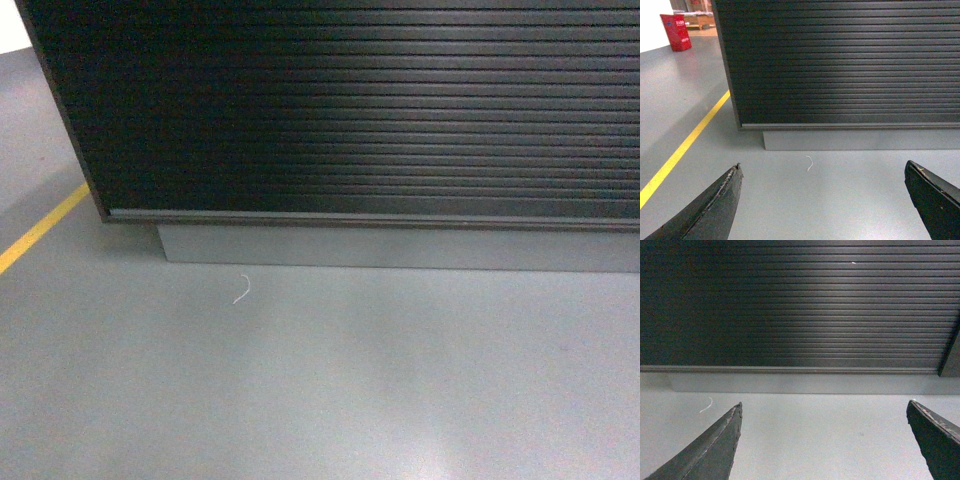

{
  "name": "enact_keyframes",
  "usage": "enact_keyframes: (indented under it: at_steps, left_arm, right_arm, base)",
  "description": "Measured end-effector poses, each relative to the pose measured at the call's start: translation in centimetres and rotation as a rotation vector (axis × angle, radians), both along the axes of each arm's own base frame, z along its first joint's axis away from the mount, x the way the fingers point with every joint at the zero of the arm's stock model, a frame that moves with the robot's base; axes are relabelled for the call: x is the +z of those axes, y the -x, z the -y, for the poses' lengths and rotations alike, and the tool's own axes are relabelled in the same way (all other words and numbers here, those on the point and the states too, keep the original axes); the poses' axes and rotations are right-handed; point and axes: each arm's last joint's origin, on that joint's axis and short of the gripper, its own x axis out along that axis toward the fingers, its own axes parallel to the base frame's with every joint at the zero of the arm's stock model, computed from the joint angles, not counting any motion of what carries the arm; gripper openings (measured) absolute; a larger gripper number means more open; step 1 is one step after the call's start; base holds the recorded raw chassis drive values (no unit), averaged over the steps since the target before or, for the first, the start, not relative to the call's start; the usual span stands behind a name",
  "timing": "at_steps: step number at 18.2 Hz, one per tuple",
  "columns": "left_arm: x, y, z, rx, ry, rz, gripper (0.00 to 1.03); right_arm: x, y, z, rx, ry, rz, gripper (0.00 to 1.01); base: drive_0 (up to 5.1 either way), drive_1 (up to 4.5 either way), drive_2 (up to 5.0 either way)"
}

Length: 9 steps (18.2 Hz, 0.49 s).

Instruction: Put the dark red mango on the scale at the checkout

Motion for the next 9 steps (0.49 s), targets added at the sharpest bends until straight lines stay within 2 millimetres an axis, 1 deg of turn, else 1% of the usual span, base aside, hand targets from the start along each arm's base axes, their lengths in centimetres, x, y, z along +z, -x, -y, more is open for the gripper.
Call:
enact_keyframes:
  at_steps: [9]
  left_arm:
    - [0.00, 0.00, 0.00, 0.000, 0.000, 0.000, 0.98]
  right_arm:
    - [0.00, 0.00, 0.00, 0.000, 0.000, 0.000, 0.98]
  base:
    - [0.1, 3.20, -3.1]
